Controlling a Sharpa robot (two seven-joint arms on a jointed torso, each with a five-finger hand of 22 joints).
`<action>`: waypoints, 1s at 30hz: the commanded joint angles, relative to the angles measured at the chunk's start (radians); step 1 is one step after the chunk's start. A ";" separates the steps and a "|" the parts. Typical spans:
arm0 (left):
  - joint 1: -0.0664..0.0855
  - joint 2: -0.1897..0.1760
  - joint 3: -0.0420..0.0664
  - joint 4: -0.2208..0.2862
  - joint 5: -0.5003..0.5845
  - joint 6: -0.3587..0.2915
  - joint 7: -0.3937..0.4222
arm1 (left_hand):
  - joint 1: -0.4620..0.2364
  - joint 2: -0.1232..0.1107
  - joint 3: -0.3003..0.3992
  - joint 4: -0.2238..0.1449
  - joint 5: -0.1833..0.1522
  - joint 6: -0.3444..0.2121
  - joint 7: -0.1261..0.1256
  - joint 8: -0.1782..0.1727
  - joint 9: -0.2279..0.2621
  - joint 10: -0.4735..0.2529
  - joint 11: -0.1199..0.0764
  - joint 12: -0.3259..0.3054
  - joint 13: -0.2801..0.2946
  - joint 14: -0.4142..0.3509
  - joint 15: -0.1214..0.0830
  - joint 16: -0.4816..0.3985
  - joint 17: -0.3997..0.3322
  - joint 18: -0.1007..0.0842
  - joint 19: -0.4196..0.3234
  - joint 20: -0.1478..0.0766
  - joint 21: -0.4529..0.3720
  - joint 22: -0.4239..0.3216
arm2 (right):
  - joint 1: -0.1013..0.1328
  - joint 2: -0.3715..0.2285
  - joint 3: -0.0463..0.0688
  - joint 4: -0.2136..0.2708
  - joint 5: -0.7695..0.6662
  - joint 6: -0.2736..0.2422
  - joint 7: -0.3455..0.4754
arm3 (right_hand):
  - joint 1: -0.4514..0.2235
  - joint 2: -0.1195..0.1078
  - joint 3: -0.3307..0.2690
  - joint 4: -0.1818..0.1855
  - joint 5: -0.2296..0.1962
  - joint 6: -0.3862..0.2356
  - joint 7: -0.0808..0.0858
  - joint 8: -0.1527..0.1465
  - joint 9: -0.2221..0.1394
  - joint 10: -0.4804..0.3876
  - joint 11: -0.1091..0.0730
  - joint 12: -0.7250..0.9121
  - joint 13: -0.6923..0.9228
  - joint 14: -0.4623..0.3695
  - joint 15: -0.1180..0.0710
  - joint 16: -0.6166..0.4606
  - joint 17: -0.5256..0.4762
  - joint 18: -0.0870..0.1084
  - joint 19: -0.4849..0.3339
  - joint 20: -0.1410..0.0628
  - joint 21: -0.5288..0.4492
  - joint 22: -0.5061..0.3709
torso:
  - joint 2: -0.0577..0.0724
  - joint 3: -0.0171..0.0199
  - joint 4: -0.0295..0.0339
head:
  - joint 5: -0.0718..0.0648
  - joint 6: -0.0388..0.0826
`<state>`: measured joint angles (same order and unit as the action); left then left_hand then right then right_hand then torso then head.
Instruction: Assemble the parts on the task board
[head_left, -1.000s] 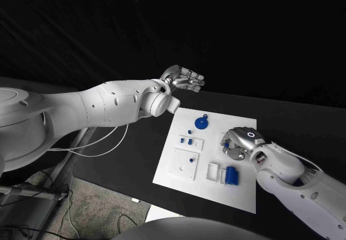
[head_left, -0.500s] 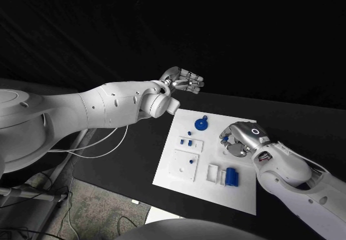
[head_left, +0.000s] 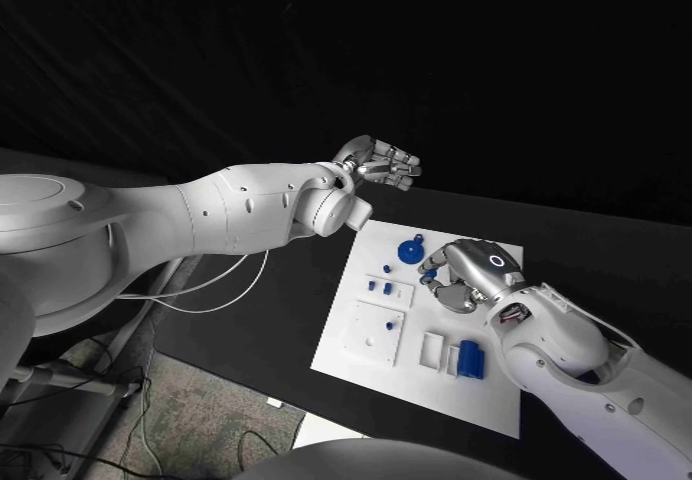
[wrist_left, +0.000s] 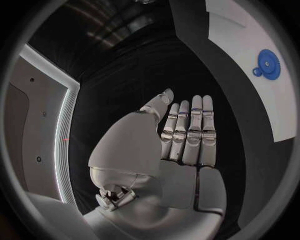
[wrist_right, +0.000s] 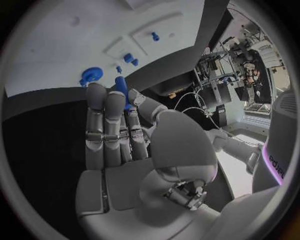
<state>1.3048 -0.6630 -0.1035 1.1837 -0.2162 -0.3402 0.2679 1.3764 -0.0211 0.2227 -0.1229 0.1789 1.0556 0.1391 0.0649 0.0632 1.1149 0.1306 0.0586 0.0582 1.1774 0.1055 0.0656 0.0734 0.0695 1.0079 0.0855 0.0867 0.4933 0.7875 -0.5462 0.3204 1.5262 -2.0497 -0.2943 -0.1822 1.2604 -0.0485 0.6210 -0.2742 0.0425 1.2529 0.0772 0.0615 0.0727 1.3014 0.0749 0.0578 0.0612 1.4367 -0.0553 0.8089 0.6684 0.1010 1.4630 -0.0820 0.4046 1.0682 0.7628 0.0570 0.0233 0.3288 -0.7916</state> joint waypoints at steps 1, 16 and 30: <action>0.001 0.009 0.001 -0.005 0.001 0.006 0.007 | 0.013 0.000 -0.003 0.001 -0.003 0.002 0.002 -0.002 -0.001 -0.009 0.001 0.001 -0.001 0.005 0.001 -0.001 0.001 0.004 -0.004 0.001 0.004 0.002 | -0.001 0.025 -0.005 -0.008 0.005 0.001 0.030 | 0.009 0.004 -0.005 -0.003 0.005 0.006 0.003 0.003 0.000 0.056 -0.050 0.003 0.001 0.001 -0.007 -0.005 0.002 0.018 0.023 -0.006 -0.008 0.004 | 0.001 -0.0009 -0.0005 | 0.018 0.000; 0.001 0.035 0.001 -0.022 -0.002 0.012 0.013 | 0.015 0.001 -0.001 0.000 -0.003 0.003 0.003 -0.002 -0.001 -0.008 0.001 0.001 -0.001 0.006 0.001 -0.001 0.001 0.004 -0.007 0.000 0.005 0.011 | -0.030 0.138 -0.074 -0.063 0.006 0.015 0.074 | 0.007 0.006 -0.001 -0.006 0.006 0.004 0.003 0.003 0.000 0.055 -0.050 0.003 0.001 0.002 -0.011 -0.009 0.005 0.020 0.027 -0.009 -0.015 0.009 | 0.000 0.0002 0.0003 | 0.053 -0.010; 0.001 0.050 0.001 -0.030 -0.002 0.018 0.012 | 0.015 0.001 -0.001 0.000 -0.003 0.003 0.003 -0.002 -0.001 -0.008 0.001 0.001 -0.001 0.006 0.001 -0.001 0.001 0.004 -0.007 0.000 0.005 0.011 | -0.033 0.174 -0.144 -0.115 -0.004 0.038 0.095 | 0.005 0.008 -0.001 -0.007 0.006 0.003 0.004 0.003 0.000 0.055 -0.050 0.003 0.001 0.003 -0.011 -0.012 0.008 0.020 0.029 -0.010 -0.021 0.012 | 0.001 0.0009 -0.0003 | 0.078 -0.026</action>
<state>1.3049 -0.6154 -0.1031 1.1536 -0.2170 -0.3371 0.2695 1.3843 -0.0210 0.2228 -0.1229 0.1789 1.0556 0.1391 0.0649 0.0631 1.1149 0.1307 0.0586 0.0582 1.1774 0.1055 0.0656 0.0731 0.0695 1.0078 0.0855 0.0867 0.5034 0.7554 -0.3747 0.1769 1.4133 -2.0463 -0.2766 -0.1091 1.2616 -0.0473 0.6166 -0.2786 0.0452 1.2528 0.0773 0.0615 0.0724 1.3013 0.0748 0.0542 0.0612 1.4380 -0.0607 0.8014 0.6751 0.1028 1.4668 -0.0854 0.3893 1.0782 0.7633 0.0576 0.0229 0.4044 -0.8156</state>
